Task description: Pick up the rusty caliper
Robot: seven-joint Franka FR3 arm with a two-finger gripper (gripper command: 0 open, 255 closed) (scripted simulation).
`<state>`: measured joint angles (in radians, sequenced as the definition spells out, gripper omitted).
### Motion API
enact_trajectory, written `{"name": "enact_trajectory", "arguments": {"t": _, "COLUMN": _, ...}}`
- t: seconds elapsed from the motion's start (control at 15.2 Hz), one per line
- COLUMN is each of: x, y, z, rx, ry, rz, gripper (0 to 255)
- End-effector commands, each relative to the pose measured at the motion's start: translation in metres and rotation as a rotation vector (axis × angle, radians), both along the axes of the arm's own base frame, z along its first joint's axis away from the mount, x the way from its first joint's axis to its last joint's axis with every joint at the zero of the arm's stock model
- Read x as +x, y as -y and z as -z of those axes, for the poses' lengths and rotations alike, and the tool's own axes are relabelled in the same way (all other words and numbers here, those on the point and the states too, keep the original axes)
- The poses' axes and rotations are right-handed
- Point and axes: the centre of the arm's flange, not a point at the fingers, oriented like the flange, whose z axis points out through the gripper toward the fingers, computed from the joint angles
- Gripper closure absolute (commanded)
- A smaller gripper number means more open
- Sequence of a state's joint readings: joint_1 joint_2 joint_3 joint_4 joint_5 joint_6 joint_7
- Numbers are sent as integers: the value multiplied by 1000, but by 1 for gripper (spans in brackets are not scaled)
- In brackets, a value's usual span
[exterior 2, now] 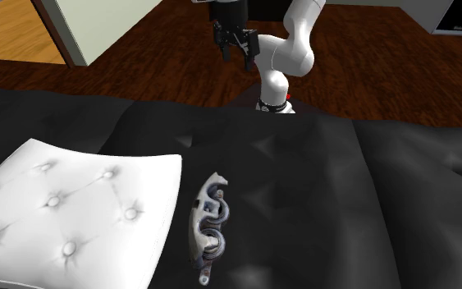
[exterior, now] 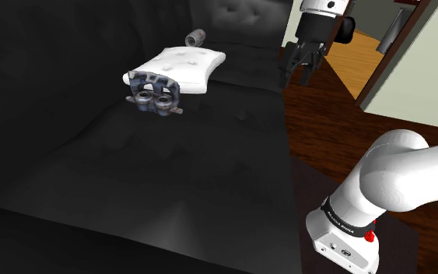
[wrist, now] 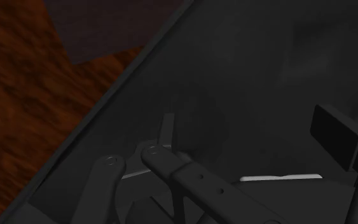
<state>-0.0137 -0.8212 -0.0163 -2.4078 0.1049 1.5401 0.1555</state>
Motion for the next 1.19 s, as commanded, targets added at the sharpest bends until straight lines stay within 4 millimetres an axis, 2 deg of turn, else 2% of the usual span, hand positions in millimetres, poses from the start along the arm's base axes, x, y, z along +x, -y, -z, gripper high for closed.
{"name": "enact_trajectory", "arguments": {"t": 0.0, "x": 0, "y": 0, "z": 0, "rx": 0, "ry": 0, "rz": 0, "gripper": 0}}
{"name": "enact_trajectory", "arguments": {"t": 0.53, "x": 96, "y": -44, "z": 9, "rx": -19, "ry": 13, "rz": -85, "gripper": 0}}
{"name": "enact_trajectory", "arguments": {"t": 1.12, "x": 200, "y": -103, "z": 19, "rx": -40, "ry": 27, "rz": -180, "gripper": 0}}
